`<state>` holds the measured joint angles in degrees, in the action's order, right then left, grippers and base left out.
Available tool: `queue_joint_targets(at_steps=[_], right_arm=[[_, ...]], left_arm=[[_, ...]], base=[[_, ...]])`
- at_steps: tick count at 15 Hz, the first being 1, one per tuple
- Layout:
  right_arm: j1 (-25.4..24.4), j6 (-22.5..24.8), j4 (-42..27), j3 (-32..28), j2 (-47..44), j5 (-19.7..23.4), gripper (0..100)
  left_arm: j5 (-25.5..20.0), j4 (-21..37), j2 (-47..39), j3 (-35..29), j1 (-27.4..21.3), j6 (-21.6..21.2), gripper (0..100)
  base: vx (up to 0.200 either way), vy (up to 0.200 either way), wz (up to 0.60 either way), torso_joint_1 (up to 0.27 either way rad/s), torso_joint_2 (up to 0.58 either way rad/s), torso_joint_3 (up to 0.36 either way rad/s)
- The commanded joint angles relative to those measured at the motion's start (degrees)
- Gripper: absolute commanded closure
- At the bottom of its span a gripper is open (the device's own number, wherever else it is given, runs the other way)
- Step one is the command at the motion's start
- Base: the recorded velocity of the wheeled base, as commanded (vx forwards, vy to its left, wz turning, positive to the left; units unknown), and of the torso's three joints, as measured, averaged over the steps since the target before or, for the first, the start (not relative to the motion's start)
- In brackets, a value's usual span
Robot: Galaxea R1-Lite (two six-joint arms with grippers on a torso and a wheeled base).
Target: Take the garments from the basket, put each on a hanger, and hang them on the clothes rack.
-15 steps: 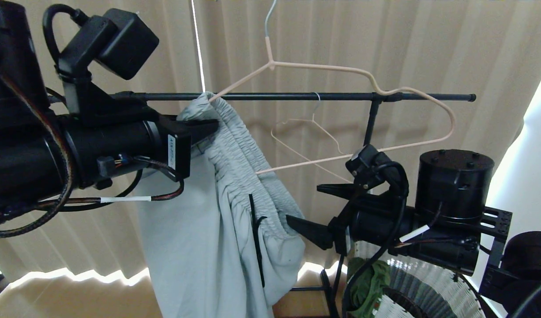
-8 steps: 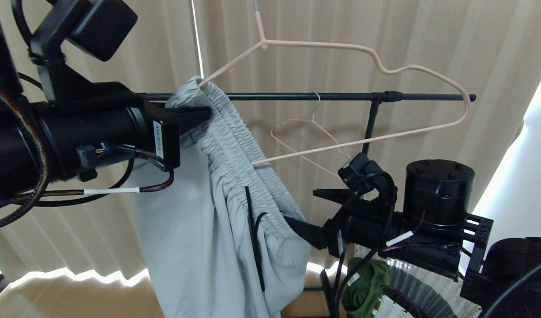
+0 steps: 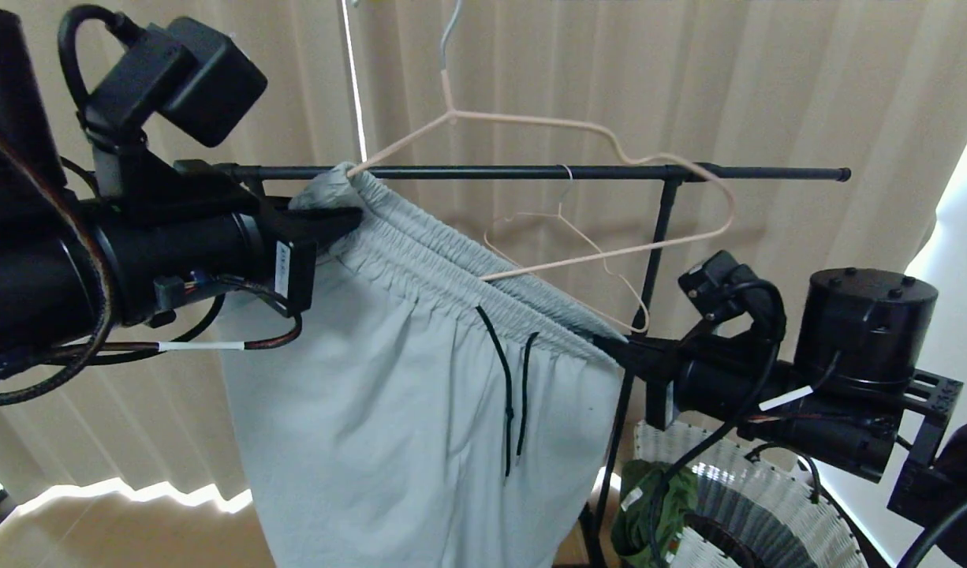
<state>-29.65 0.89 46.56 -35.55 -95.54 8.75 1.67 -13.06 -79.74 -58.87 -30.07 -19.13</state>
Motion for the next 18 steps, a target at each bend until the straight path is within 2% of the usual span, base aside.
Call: queue_joint_targets(at_steps=[1,5,10,15,18], right_arm=[[4.34,-0.01,-0.15,0.22,3.08,0.04,100],[7.76,-0.01,-0.06,0.22,3.78,0.12,100],[8.47,-0.01,-0.41,0.39,4.31,0.56,100],[7.59,0.52,-1.38,0.48,5.19,1.44,100],[4.51,0.6,-5.77,-0.58,6.86,2.32,100]], left_arm=[[0.18,-0.22,-0.59,3.15,2.56,-4.69,100],[0.26,-3.56,-1.56,7.54,4.5,-13.57,100],[0.26,-4.79,-2.26,10.44,8.72,-21.39,100],[0.44,-5.4,-4.72,10.7,10.74,-27.19,100],[0.7,-6.02,-5.87,10.7,10.65,-27.45,100]], base=[[0.0,0.0,0.0,0.0,0.0,0.0],[0.0,0.0,0.0,0.0,0.0,0.0],[0.0,0.0,0.0,0.0,0.0,0.0],[0.0,0.0,0.0,0.0,0.0,0.0],[0.0,0.0,0.0,0.0,0.0,0.0]])
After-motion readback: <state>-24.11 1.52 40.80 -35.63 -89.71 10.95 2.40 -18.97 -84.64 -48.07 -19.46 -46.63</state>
